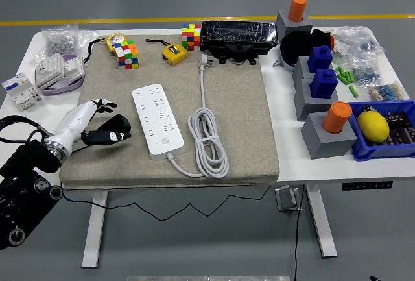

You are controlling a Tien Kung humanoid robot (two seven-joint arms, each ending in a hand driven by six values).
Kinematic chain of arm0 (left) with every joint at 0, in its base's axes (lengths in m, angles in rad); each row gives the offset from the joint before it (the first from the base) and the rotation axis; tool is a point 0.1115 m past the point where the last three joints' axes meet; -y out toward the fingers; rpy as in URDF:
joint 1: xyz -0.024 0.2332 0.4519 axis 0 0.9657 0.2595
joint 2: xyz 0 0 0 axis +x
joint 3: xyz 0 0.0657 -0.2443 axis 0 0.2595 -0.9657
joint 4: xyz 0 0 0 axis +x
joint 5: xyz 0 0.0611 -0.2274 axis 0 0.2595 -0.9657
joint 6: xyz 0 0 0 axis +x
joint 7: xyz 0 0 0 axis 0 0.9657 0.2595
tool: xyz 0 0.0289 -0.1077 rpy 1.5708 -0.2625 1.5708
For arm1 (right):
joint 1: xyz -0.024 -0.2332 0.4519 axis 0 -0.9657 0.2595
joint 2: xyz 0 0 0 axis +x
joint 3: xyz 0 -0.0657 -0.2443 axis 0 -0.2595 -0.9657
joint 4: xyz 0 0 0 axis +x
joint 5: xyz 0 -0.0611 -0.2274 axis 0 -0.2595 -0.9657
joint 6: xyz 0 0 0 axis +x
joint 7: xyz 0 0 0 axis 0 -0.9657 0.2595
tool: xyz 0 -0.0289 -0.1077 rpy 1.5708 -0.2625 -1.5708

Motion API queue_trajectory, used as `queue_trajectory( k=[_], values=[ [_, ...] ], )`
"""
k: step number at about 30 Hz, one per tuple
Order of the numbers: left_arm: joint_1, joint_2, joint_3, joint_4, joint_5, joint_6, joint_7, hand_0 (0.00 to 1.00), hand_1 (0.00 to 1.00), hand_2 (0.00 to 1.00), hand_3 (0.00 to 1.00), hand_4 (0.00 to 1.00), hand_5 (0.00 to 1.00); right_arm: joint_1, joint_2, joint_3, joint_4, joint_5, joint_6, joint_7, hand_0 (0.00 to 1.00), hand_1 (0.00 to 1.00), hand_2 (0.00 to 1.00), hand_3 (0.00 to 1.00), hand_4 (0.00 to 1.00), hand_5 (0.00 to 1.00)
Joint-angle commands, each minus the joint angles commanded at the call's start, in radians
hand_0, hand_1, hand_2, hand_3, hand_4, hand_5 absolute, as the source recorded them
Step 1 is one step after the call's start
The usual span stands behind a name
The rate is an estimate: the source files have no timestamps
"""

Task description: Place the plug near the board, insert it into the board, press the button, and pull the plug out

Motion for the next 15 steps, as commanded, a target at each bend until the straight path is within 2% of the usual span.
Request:
queue_trajectory(
  k=[1, 7, 8, 13, 14, 15],
  values=[
    [-0.002, -0.001, 0.002, 0.003, 0.002, 0.000, 0.003, 0.749, 0.729, 0.696, 0.745, 0.998, 0.328, 0.000, 0.000, 0.000, 0.000, 0.000, 0.000, 0.000, 0.654, 0.657, 0.663, 0.579, 0.998, 0.562],
    [-0.023, -0.004, 0.021, 0.025, 0.008, -0.003, 0.026, 0.749, 0.729, 0.696, 0.745, 0.998, 0.328, -0.001, 0.000, 0.001, -0.001, 0.000, 0.000, 0.000, 0.654, 0.657, 0.663, 0.579, 0.998, 0.562],
    [-0.026, -0.005, 0.023, 0.027, 0.005, -0.004, 0.031, 0.649, 0.615, 0.542, 0.572, 0.921, 0.184, -0.001, 0.000, 0.002, -0.002, 0.000, -0.001, 0.000, 0.654, 0.657, 0.663, 0.579, 0.998, 0.562],
    [-0.033, -0.007, 0.029, 0.030, 0.005, -0.007, 0.046, 0.649, 0.615, 0.542, 0.572, 0.921, 0.184, 0.000, -0.001, 0.002, 0.000, 0.000, -0.001, 0.000, 0.654, 0.657, 0.663, 0.579, 0.998, 0.562],
    [-0.035, -0.007, 0.030, 0.030, 0.007, -0.010, 0.049, 0.539, 0.475, 0.507, 0.557, 0.820, 0.108, 0.000, -0.001, 0.002, 0.000, -0.001, -0.001, 0.000, 0.654, 0.657, 0.663, 0.578, 0.998, 0.562],
    [-0.035, -0.007, 0.031, 0.030, 0.010, -0.013, 0.050, 0.539, 0.475, 0.507, 0.557, 0.820, 0.108, 0.000, -0.001, 0.002, 0.000, 0.000, -0.001, 0.001, 0.654, 0.657, 0.663, 0.578, 0.998, 0.562]
  ],
)
